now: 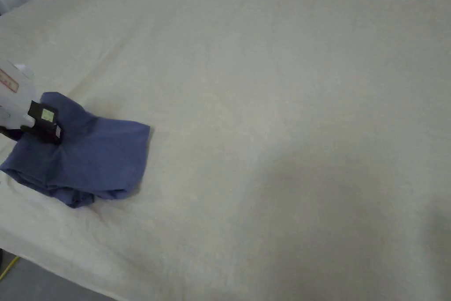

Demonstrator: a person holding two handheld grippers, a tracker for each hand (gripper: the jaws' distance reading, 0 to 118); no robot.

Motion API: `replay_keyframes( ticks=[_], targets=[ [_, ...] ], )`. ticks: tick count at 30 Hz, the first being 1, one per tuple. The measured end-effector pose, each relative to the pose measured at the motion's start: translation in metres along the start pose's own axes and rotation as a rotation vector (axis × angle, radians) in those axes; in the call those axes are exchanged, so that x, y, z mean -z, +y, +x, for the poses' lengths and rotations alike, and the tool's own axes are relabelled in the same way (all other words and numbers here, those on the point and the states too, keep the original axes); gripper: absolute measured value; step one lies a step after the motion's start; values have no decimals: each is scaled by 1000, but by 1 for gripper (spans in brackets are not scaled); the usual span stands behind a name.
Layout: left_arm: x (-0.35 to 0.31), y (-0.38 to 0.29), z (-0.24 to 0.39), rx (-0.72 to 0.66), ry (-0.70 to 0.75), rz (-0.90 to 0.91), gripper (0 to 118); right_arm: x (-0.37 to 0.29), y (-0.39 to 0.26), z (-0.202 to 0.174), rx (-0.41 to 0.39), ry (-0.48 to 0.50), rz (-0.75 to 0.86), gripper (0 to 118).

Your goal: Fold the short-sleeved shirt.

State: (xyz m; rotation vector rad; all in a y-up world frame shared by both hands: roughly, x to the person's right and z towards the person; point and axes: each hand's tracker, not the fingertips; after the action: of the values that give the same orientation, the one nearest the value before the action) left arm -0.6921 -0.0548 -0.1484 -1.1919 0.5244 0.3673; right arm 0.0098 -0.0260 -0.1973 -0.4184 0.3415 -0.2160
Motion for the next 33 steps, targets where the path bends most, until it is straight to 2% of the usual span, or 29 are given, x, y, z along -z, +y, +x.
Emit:
replay_keyframes(
  ticks=[1, 5, 6, 11, 13, 20, 25, 30, 31, 33],
  targets=[
    [5, -1, -3, 4, 38, 0, 37, 1, 0, -3, 2, 12, -3, 0],
    [10, -9, -14, 2, 161, 109, 114, 2, 2, -13, -18, 66, 2, 0],
    [2, -15, -12, -10, 184, 137, 118, 0, 4, -14, -22, 82, -3, 0],
    [-49, -19, -6, -70, 239, 371, 118, -22, 9, -1, -9, 110, 29, 0],
    [-80, -24, 12, -63, 230, 526, 118, -27, 13, 3, -9, 109, 47, 0],
    [-169, -62, 126, 59, 70, 858, 118, -46, 32, 43, -82, 86, 136, 0],
    [-199, -110, 223, 8, -48, 1065, 118, -66, 59, 70, -136, 77, 194, 0],
    [-210, -159, 315, 128, -168, 1129, 118, -81, 83, 90, -212, 44, 237, 0],
    [-212, -169, 332, 133, -199, 1147, 118, -86, 86, 89, -142, 154, 233, 0],
    [-216, -186, 360, 145, -253, 1145, 118, -89, 91, 97, -157, 140, 239, 0]
  ],
)
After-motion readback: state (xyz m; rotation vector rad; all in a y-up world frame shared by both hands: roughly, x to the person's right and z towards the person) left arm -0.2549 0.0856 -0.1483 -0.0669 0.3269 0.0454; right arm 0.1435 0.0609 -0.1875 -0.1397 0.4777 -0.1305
